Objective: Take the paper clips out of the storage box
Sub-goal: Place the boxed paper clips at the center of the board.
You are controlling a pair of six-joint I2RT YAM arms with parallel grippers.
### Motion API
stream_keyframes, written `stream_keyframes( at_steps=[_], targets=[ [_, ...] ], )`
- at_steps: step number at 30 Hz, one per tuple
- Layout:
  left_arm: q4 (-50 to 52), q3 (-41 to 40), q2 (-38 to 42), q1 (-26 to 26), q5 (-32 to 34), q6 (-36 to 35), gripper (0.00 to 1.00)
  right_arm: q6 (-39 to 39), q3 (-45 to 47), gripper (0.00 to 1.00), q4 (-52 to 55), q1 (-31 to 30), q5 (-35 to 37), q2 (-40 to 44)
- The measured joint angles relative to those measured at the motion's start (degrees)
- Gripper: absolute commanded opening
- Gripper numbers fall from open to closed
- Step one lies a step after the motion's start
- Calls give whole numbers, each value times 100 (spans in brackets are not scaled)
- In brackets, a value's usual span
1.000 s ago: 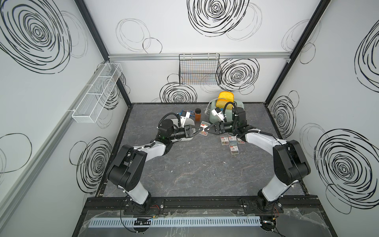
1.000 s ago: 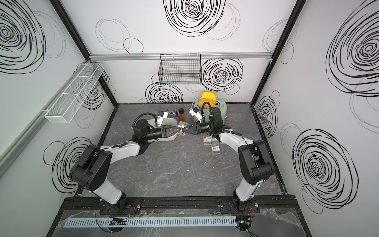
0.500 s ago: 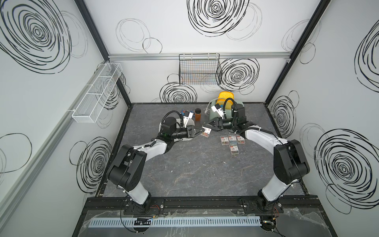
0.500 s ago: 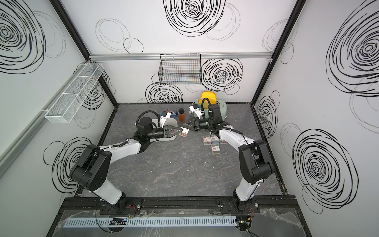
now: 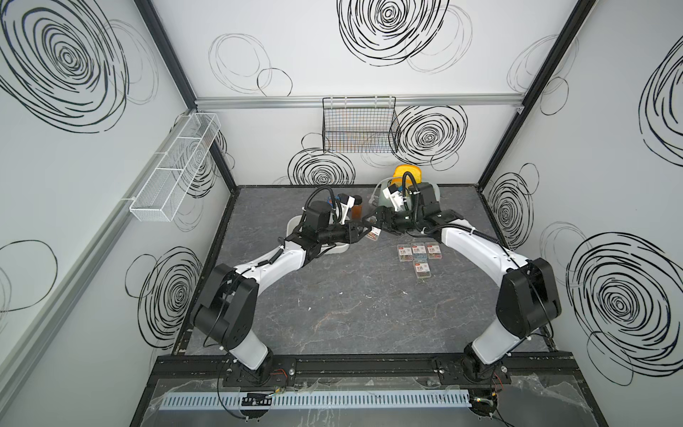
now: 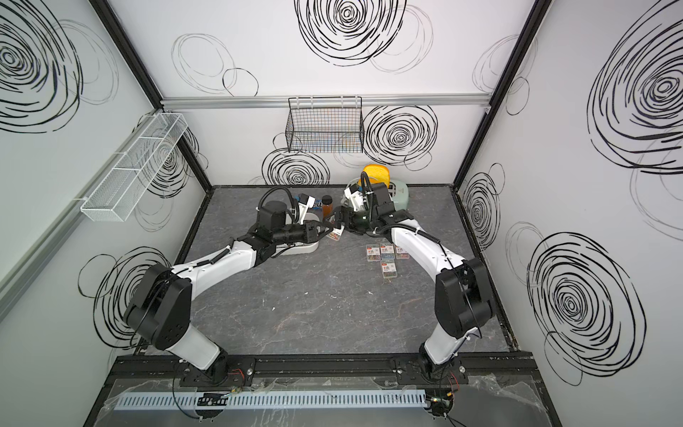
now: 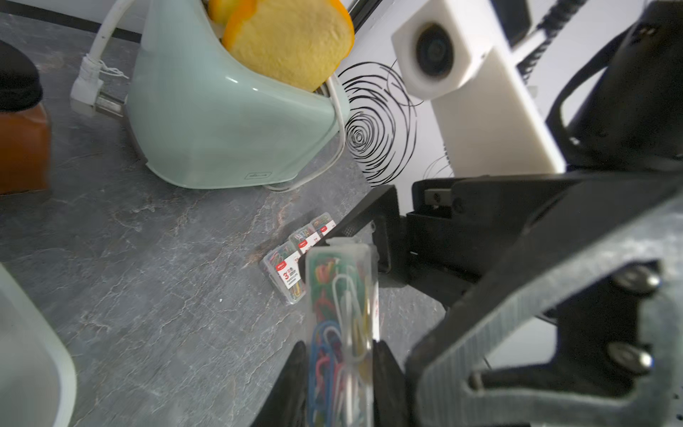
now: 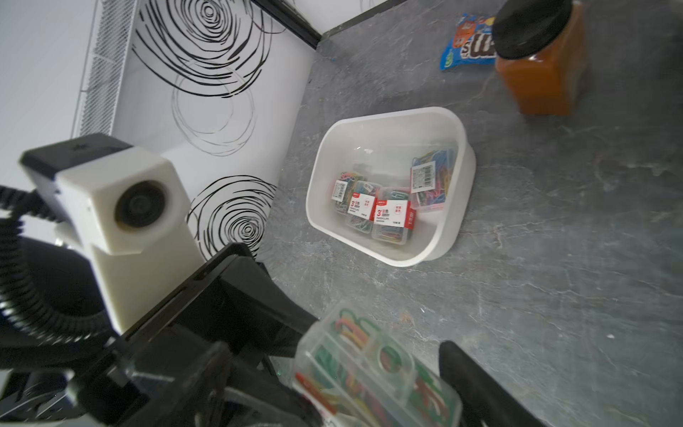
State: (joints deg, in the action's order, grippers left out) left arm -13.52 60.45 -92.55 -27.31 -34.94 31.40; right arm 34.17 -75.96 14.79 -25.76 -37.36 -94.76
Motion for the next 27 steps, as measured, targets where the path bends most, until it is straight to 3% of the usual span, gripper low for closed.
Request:
stream_keyframes(
  at_steps=[10,17,27],
  targets=[
    [496,214,4,-527,1128,-562,0,37,-197,85,549,-81,750,0],
    [710,275,17,-737,1700,-791,0,116,-197,67,741,-81,1032,0],
    [754,304,26,-848,2024,-890,0,229,-192,53,748,-85,1154,-2]
  ],
)
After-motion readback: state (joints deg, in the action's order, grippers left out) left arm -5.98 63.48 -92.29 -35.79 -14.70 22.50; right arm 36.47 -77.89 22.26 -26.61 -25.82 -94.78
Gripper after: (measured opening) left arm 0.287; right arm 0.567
